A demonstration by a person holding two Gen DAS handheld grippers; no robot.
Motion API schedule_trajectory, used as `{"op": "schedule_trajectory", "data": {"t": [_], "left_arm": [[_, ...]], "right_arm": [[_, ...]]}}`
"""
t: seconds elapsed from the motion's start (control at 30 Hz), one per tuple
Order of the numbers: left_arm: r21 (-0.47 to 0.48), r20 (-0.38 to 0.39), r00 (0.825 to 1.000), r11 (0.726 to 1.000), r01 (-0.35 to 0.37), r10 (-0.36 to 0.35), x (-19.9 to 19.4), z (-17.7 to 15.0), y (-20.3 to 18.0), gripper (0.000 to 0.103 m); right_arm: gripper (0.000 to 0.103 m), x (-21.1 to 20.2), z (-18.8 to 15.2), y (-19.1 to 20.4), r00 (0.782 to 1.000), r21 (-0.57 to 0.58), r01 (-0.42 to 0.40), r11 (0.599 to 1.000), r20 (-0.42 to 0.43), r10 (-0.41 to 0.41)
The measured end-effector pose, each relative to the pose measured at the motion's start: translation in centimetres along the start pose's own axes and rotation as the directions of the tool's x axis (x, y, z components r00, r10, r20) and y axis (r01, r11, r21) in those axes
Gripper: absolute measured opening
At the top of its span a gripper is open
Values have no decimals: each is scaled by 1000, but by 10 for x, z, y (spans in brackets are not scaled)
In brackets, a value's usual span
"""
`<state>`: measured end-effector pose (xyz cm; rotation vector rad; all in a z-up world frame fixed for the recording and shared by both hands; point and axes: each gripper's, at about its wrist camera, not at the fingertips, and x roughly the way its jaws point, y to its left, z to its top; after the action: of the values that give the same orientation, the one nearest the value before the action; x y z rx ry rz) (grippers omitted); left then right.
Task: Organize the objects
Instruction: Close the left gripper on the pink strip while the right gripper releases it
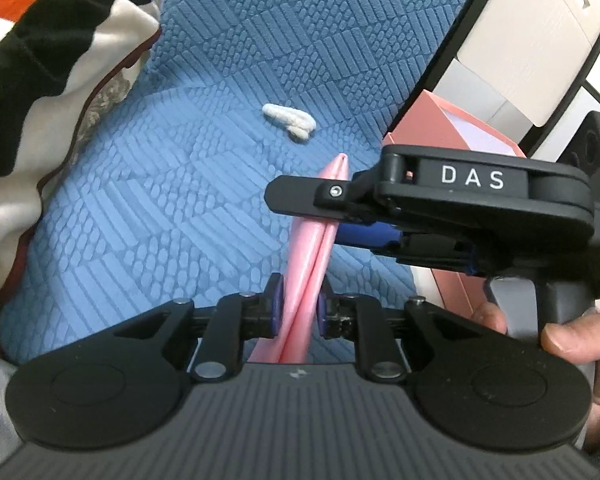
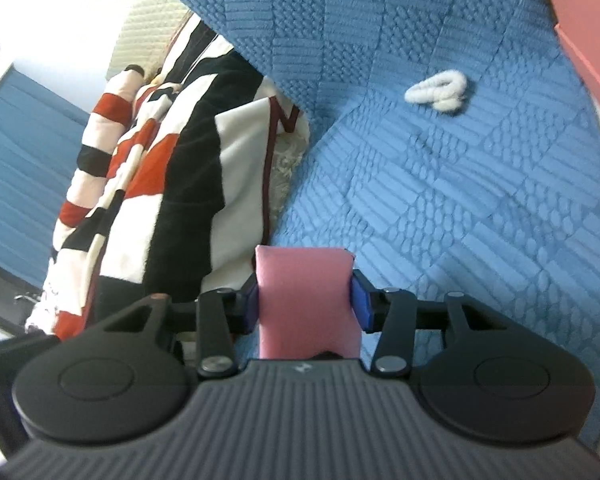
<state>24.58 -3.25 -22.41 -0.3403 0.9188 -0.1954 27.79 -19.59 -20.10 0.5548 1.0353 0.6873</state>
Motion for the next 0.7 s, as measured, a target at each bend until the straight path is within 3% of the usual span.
{"op": "schedule_trajectory", "data": {"t": [0.33, 0.5, 0.7], "left_arm": [[114, 9, 1000, 994, 4, -5, 4, 8, -11, 19], [102, 16, 1000, 995, 19, -21, 1, 7, -8, 18], [90, 19, 999, 995, 35, -37, 3, 11, -1, 18]], "right_arm": [[52, -16, 5, 14, 987, -75, 139, 987, 91, -132], [53, -31, 8, 30, 962, -140, 226, 964, 191, -198], [54, -39, 4, 47, 926, -221, 335, 916, 255, -277]]}}
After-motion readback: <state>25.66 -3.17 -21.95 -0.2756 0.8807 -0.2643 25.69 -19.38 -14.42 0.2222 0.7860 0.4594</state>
